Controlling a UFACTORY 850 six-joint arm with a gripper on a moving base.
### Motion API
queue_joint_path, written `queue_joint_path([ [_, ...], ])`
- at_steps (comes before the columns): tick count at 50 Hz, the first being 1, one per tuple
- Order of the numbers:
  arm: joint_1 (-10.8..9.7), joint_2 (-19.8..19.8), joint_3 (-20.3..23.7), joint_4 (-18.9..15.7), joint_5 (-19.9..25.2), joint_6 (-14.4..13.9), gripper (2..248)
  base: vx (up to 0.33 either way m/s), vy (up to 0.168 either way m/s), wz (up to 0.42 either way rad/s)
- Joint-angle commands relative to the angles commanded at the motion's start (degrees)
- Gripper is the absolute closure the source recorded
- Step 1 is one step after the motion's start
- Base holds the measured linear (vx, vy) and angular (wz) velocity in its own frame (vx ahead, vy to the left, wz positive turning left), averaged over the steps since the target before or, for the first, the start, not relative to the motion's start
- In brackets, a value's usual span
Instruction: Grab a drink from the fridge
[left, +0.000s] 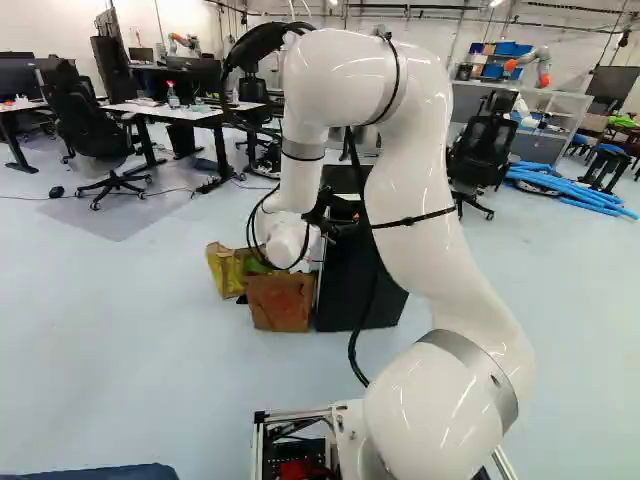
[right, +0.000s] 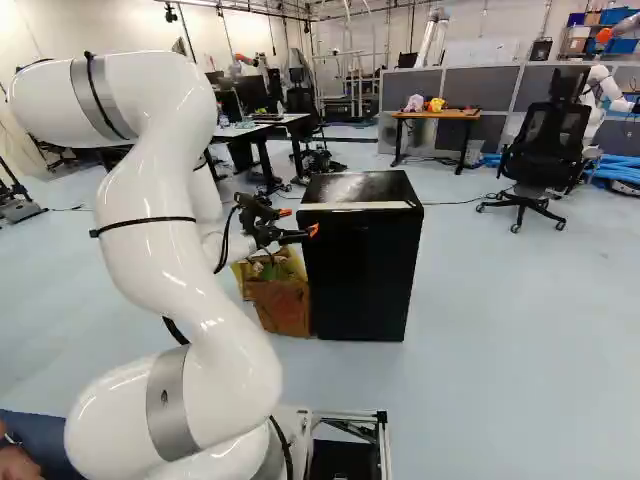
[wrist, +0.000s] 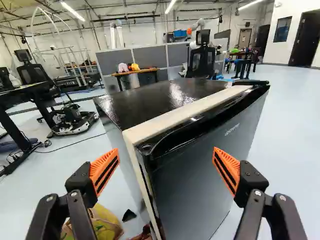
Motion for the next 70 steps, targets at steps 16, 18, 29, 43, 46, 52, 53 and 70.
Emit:
queue_joint_path([
  [16,0.1,-0.6,-1.0,2.1,-0.6,0.0,3,0.000,0.000,0.000],
  [18,0.1,-0.6,-1.0,2.4,-0.7,0.0,3,0.000,0.000,0.000],
  [29,0.2,-0.9,-1.5,3.9,-0.7,0.0,3,0.000,0.000,0.000],
  [43,0.3,-1.2,-2.1,5.9,-0.7,0.0,3,0.000,0.000,0.000],
  [46,0.3,-1.3,-2.3,6.3,-0.7,0.0,3,0.000,0.000,0.000],
  [52,0.4,-1.5,-2.5,7.2,-0.7,0.0,3,0.000,0.000,0.000],
  [53,0.4,-1.5,-2.6,7.3,-0.7,0.0,3,0.000,0.000,0.000],
  [70,0.5,-1.9,-3.3,8.9,-0.7,0.0,3,0.000,0.000,0.000],
])
